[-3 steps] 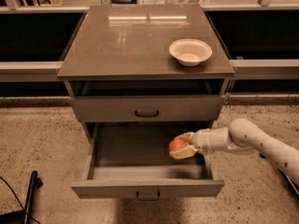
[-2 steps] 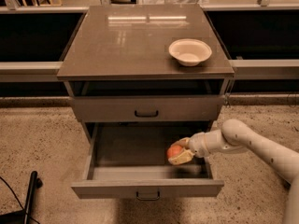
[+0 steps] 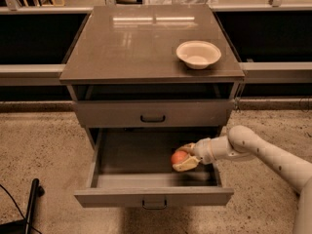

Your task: Place apple into middle drawer

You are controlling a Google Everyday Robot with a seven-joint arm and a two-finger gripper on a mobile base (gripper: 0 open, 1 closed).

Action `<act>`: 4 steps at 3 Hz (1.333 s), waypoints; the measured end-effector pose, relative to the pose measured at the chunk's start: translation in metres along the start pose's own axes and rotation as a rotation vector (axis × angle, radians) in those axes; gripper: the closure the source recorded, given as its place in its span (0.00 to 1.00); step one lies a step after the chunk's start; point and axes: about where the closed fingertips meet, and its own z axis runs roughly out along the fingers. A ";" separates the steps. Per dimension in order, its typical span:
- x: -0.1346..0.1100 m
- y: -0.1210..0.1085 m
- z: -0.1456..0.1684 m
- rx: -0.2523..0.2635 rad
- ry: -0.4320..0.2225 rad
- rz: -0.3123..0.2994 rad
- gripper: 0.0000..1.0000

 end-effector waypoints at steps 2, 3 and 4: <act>0.009 -0.054 0.071 0.033 -0.107 -0.055 1.00; 0.014 -0.062 0.092 0.010 -0.058 -0.095 0.82; 0.019 -0.064 0.103 0.016 0.011 -0.167 0.59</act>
Offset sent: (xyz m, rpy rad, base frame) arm 0.0824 0.0626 -0.0830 0.0612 -0.1290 0.0082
